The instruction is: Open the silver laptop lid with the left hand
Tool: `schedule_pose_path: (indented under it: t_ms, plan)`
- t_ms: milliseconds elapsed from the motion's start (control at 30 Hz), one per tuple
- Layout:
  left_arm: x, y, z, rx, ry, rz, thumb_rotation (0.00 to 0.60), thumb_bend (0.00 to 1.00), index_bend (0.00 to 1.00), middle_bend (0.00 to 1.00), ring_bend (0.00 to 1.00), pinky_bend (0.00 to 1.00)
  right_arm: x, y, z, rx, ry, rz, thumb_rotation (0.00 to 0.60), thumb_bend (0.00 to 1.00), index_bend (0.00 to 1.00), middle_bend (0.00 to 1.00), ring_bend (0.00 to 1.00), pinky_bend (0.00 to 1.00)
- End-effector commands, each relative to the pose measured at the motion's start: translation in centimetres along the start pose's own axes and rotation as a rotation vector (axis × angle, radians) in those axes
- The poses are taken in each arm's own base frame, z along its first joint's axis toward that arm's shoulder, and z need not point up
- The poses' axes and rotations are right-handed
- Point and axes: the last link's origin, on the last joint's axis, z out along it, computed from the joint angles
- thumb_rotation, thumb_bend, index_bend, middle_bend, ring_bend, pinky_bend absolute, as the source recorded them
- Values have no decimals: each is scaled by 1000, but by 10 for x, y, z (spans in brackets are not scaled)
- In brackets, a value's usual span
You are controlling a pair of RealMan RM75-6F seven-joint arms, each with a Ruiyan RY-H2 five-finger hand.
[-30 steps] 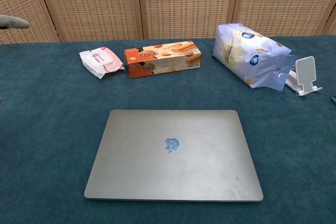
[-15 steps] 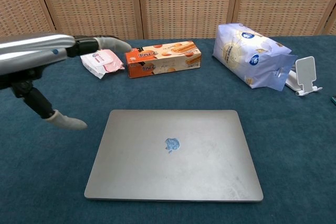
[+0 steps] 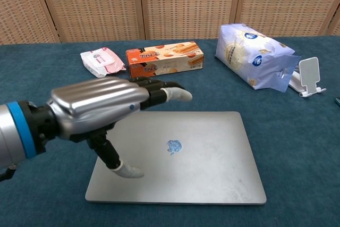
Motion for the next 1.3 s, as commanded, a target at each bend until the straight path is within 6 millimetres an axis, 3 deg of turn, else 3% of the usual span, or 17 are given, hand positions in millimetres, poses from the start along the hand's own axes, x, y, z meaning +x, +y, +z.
schedule_pose_path:
  t_ms: [33,567,1300]
  plan:
    - [-14,12,9,-13,-41,7,546,75,0,0,0,0,-1,1,-2,-2,-3,1,600,414,218,108,0,19]
    - [-53,34,28,24,-80,13,544,91,0,0,0,0,3,6,-6,-8,10,9,600,414,218,101,0,19]
    - [-67,42,49,51,-58,54,546,114,0,0,0,0,4,23,-16,-58,9,2,600,414,218,101,0,19]
